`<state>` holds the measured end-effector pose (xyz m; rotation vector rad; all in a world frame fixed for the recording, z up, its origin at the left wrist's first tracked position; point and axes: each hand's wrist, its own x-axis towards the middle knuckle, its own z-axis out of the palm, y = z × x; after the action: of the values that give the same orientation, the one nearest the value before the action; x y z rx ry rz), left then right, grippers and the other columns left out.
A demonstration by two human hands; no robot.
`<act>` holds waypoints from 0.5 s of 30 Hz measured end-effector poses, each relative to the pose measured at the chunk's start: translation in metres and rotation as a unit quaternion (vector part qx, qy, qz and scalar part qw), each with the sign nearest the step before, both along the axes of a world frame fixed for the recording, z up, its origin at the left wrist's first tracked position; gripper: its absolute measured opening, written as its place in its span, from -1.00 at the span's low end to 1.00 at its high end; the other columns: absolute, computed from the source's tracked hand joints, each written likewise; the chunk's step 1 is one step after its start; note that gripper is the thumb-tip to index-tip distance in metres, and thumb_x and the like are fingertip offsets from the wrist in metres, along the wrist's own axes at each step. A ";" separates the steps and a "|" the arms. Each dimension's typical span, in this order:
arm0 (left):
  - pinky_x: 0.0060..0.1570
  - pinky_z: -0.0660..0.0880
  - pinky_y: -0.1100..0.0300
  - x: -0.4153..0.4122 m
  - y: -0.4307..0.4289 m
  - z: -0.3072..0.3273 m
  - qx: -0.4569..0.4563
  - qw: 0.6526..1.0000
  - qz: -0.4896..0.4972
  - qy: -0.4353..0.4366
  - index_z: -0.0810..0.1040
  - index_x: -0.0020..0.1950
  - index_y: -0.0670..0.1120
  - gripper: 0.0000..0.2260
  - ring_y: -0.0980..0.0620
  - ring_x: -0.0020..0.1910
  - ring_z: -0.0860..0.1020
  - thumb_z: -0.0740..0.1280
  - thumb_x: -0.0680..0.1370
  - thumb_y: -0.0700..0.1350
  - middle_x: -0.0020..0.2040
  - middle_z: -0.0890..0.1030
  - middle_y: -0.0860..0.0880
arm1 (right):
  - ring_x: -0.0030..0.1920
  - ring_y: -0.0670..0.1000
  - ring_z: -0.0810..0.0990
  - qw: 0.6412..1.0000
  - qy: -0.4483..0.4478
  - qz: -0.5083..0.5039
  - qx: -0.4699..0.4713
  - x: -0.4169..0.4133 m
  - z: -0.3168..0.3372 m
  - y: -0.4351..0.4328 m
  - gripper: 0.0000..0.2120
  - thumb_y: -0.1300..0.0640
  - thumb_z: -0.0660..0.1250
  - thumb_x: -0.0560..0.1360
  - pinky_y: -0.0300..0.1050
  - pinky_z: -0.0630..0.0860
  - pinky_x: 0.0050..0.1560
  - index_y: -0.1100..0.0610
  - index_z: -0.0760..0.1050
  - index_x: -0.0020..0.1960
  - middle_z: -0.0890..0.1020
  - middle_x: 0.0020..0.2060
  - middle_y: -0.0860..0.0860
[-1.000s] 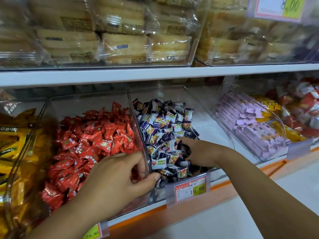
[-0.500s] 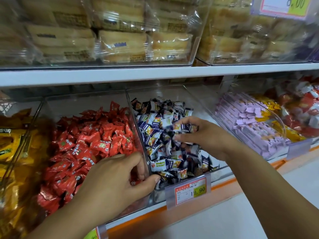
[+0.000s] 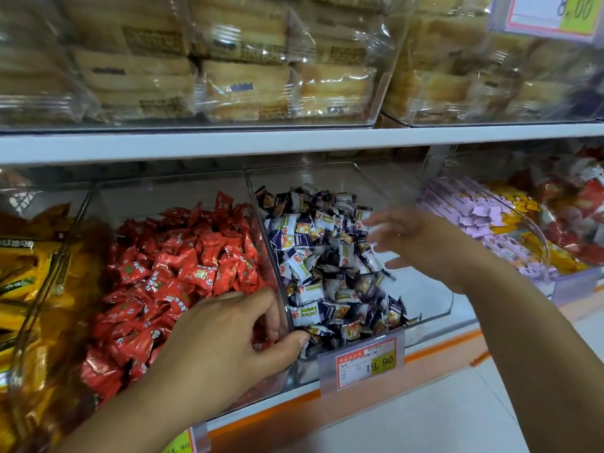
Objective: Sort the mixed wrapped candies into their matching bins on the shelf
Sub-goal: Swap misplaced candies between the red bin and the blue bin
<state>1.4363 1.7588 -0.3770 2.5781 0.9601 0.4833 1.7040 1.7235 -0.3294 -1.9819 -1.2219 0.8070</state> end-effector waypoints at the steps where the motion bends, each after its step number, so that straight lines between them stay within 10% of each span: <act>1: -0.40 0.22 0.37 0.000 0.000 0.000 0.001 1.000 0.000 -0.004 0.40 -0.22 0.15 -0.52 0.37 -0.07 0.40 -0.04 0.30 0.50 0.01 0.29 0.58 | 0.06 0.12 0.62 0.999 -0.029 0.010 -0.045 0.001 -0.003 -0.003 -0.84 0.15 0.27 0.59 0.16 0.57 0.13 -0.08 0.56 0.03 0.62 0.08 0.01; 6: -0.42 0.19 0.38 -0.001 -0.001 0.001 0.004 1.000 -0.001 -0.018 0.41 -0.24 0.15 -0.54 0.40 -0.14 0.41 0.01 0.32 0.48 -0.03 0.34 0.57 | 0.25 0.01 0.42 0.953 -0.142 0.115 -0.241 -0.009 -0.021 -0.002 -0.62 -0.10 0.13 0.64 -0.15 0.33 0.20 -0.09 0.33 0.43 0.40 0.37 -0.04; 11: -0.43 0.19 0.36 0.000 -0.001 0.000 0.005 1.000 0.001 -0.015 0.41 -0.24 0.14 -0.54 0.39 -0.13 0.41 0.01 0.32 0.48 -0.04 0.34 0.57 | 0.42 0.09 0.32 0.955 -0.093 0.123 -0.252 -0.012 -0.039 0.006 -0.29 -0.34 0.20 0.49 -0.11 0.30 0.30 -0.18 0.03 0.54 0.21 0.52 -0.01; 15: -0.42 0.23 0.32 0.000 0.000 -0.001 0.007 1.000 0.009 -0.004 0.40 -0.23 0.15 -0.52 0.34 -0.06 0.41 -0.01 0.29 0.50 0.03 0.30 0.56 | 0.35 0.07 0.38 0.964 -0.027 0.135 -0.226 -0.010 -0.044 0.003 -0.26 -0.15 0.38 0.48 -0.04 0.38 0.31 -0.18 0.03 0.52 0.24 0.50 0.00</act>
<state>1.4364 1.7590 -0.3777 2.5806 0.9816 0.5057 1.6941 1.7270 -0.3733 -2.2288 -1.4613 1.2693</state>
